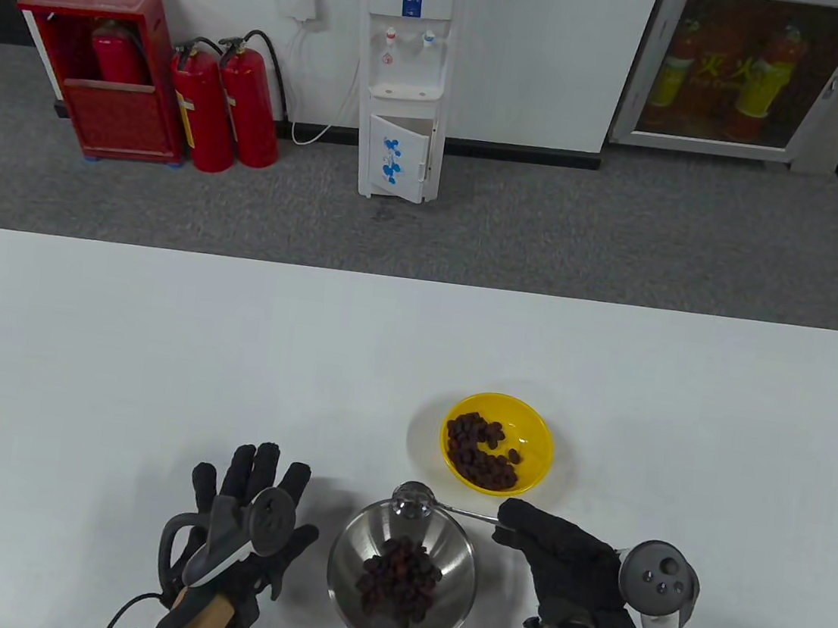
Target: Scoop dry cranberries into mixing bowl using steel spoon
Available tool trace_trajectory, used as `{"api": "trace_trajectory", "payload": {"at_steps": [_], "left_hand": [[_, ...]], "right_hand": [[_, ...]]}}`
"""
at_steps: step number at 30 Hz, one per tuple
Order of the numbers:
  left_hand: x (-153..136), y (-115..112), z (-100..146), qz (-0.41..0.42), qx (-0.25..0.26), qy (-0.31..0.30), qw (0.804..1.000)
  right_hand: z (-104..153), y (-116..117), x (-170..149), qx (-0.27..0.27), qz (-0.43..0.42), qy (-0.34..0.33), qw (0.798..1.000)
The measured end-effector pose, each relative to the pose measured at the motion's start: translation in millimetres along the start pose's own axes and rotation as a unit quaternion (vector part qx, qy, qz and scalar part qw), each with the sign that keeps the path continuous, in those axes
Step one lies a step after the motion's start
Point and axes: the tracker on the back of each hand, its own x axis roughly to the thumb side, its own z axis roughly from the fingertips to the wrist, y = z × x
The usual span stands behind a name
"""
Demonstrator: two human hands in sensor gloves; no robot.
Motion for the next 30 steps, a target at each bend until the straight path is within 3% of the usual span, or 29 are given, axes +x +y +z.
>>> {"api": "trace_trajectory", "payload": {"at_steps": [10, 16, 22, 30], "left_hand": [[0, 0, 0, 0.0, 0.001, 0.0, 1.0], [0, 0, 0, 0.006, 0.003, -0.004, 1.0], [0, -1, 0, 0.01, 0.003, -0.004, 1.0], [-1, -1, 0, 0.011, 0.006, -0.004, 1.0]], "right_hand": [[1, 0, -1, -0.013, 0.009, -0.001, 1.0], [3, -2, -3, -0.087, 0.063, 0.049, 0.993], [-9, -10, 3, -0.181, 0.154, 0.086, 0.968], [-31, -12, -12, -0.235, 0.257, 0.121, 0.93]]}}
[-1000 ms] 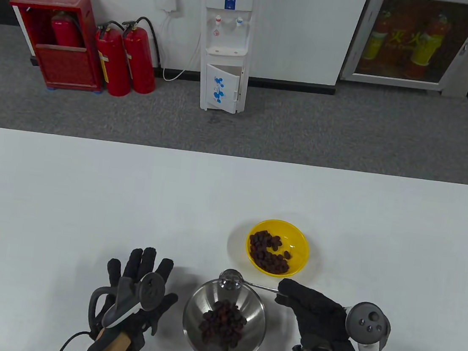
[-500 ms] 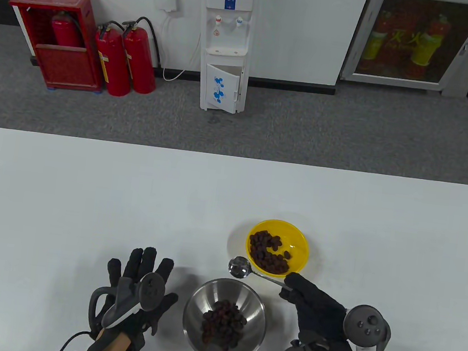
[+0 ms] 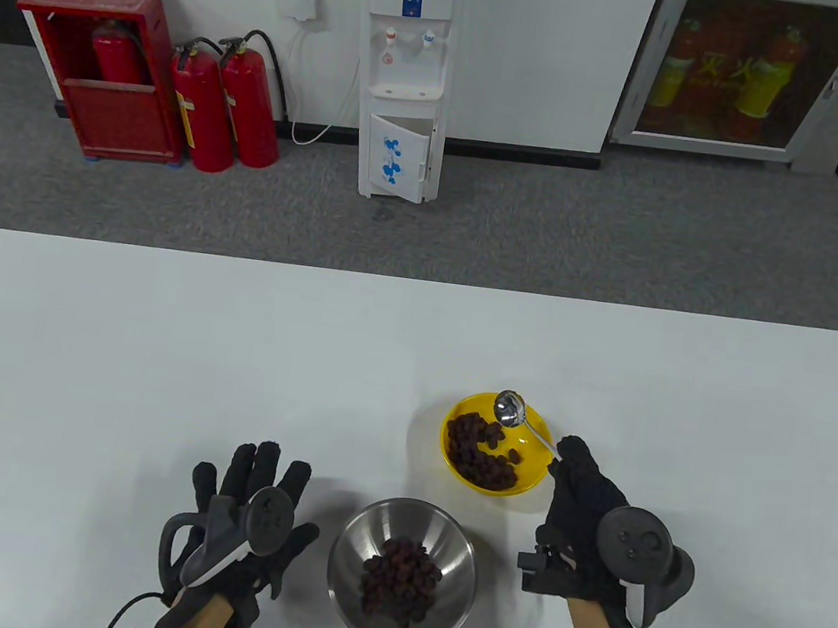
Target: Scoop dry cranberries into mixing bowl using steel spoon
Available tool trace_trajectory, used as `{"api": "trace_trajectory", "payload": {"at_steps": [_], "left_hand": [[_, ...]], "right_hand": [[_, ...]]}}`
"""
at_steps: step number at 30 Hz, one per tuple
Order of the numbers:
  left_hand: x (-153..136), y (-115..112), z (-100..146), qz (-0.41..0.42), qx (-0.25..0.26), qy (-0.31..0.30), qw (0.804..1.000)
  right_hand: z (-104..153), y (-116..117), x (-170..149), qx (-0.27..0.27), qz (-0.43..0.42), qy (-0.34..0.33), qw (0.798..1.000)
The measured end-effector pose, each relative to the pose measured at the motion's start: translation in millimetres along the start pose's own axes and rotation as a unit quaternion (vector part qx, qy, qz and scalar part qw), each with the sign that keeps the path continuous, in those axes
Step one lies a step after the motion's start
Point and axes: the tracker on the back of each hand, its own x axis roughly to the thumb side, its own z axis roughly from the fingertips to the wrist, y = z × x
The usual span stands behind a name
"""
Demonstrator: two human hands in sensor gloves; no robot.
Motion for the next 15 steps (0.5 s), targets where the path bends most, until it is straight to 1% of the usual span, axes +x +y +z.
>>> {"api": "trace_trajectory", "payload": {"at_steps": [3, 5, 11, 14, 15], "left_hand": [[-1, 0, 0, 0.002, 0.0, 0.001, 1.0], [-1, 0, 0, 0.001, -0.001, 0.002, 1.0], [-1, 1, 0, -0.002, -0.002, 0.002, 1.0], [-1, 0, 0, -0.004, -0.003, 0.003, 1.0], [-1, 1, 0, -0.004, -0.003, 0.003, 1.0]], "right_hand": [[0, 11, -13, 0.002, 0.045, 0.006, 0.999], [1, 15, -19, 0.014, 0.05, 0.013, 0.999], [3, 20, -31, 0.023, 0.071, 0.03, 0.997], [3, 23, -36, 0.046, 0.07, 0.038, 0.996], [3, 24, -38, 0.058, 0.057, 0.041, 0.996]]}}
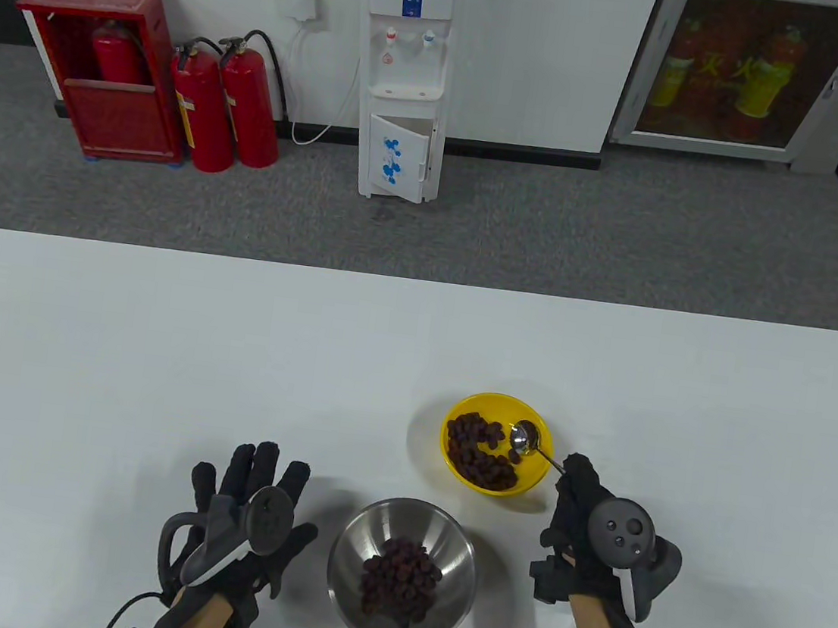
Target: Scoop dry cranberries into mixing bowl using steel spoon
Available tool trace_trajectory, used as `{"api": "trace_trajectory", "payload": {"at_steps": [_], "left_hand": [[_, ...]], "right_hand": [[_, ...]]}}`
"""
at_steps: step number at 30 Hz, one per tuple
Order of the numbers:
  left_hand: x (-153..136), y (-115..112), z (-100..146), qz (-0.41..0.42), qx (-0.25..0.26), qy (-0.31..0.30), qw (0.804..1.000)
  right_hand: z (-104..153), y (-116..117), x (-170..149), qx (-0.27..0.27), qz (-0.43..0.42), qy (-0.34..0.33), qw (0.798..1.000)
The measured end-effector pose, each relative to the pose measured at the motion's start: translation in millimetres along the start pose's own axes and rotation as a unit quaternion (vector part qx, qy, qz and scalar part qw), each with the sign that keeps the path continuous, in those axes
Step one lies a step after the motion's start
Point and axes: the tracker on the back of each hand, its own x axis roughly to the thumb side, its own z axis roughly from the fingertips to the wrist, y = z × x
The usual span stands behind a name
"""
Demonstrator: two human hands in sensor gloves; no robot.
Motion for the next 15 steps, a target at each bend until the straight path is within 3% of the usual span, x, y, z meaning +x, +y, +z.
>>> {"api": "trace_trajectory", "payload": {"at_steps": [5, 9, 15], "left_hand": [[0, 0, 0, -0.001, 0.0, 0.0, 1.0], [1, 0, 0, -0.003, -0.002, -0.001, 1.0], [1, 0, 0, -0.004, -0.003, 0.0, 1.0]], "right_hand": [[-5, 4, -13, 0.067, -0.102, 0.085, 0.989], [-4, 19, -29, 0.133, -0.211, 0.157, 0.956], [-4, 21, -31, 0.142, -0.207, 0.161, 0.954]]}}
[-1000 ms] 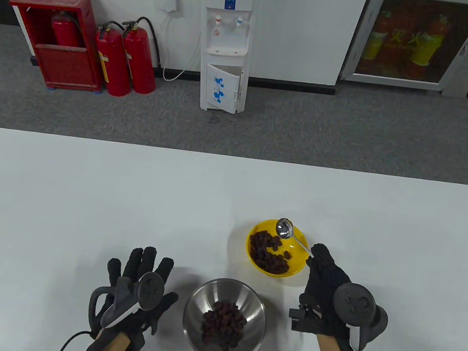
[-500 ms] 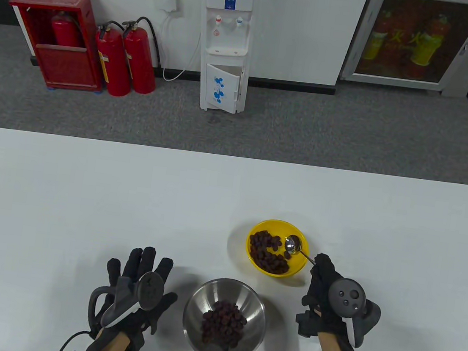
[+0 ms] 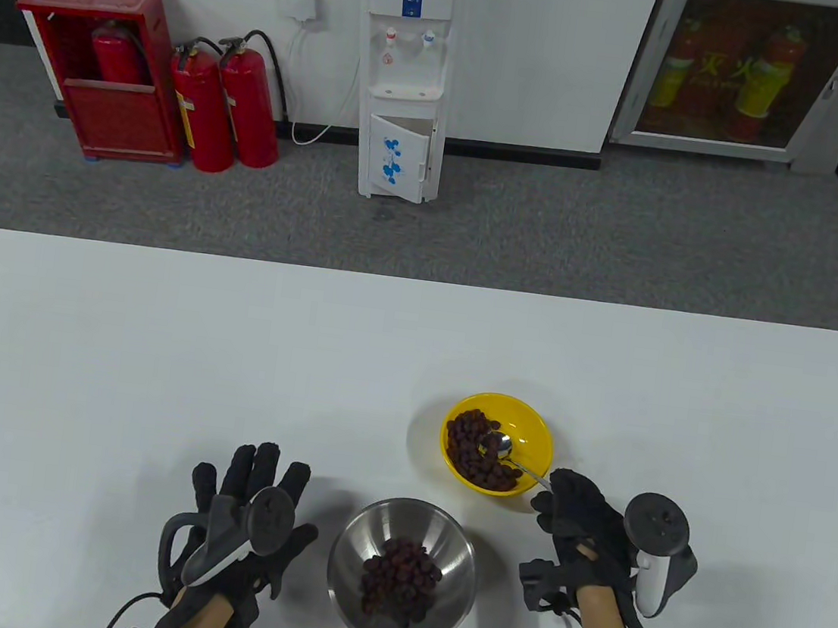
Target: Scoop dry cranberries into mixing bowl using steel spoon
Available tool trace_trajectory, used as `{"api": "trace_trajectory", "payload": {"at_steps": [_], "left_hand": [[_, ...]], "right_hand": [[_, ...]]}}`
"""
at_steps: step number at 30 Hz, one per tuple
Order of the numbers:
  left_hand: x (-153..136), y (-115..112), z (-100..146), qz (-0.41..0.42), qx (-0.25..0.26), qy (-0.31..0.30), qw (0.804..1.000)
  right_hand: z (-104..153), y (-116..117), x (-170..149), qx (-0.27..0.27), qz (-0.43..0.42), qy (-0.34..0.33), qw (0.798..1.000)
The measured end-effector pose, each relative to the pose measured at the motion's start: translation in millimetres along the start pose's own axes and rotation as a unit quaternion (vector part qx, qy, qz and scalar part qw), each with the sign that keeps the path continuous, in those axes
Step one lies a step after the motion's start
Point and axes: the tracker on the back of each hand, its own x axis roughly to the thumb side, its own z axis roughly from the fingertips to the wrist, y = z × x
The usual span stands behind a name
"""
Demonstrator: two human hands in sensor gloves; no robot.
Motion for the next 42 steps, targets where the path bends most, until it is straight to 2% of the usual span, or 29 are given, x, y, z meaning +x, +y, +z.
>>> {"api": "trace_trajectory", "payload": {"at_steps": [5, 10, 14, 19, 23, 29, 31, 38, 42], "left_hand": [[0, 0, 0, 0.0, -0.002, 0.001, 1.0], [-1, 1, 0, 0.005, 0.0, 0.002, 1.0], [-6, 5, 4, 0.013, 0.008, 0.01, 1.0], [-11, 18, 15, 0.038, 0.039, 0.007, 0.998], [-23, 16, 19, 0.044, 0.042, 0.024, 0.998], [-36, 13, 18, 0.056, 0.038, 0.042, 0.997], [-37, 12, 17, 0.05, 0.035, 0.047, 0.997], [-36, 8, 14, -0.02, 0.038, 0.059, 0.997], [-33, 9, 15, -0.061, 0.042, 0.065, 0.995]], "right_hand": [[3, -7, 1, -0.013, 0.004, 0.003, 1.0], [12, -30, 5, -0.05, 0.026, -0.006, 0.998], [29, -54, 17, -0.117, 0.057, -0.079, 0.988], [54, -67, 33, -0.158, 0.134, -0.179, 0.962], [69, -64, 40, -0.146, 0.186, -0.241, 0.941], [75, -53, 45, -0.132, 0.332, -0.27, 0.894], [73, -50, 44, -0.128, 0.384, -0.266, 0.875], [63, -42, 33, -0.109, 0.537, -0.155, 0.822], [61, -39, 30, -0.091, 0.555, -0.137, 0.815]]}}
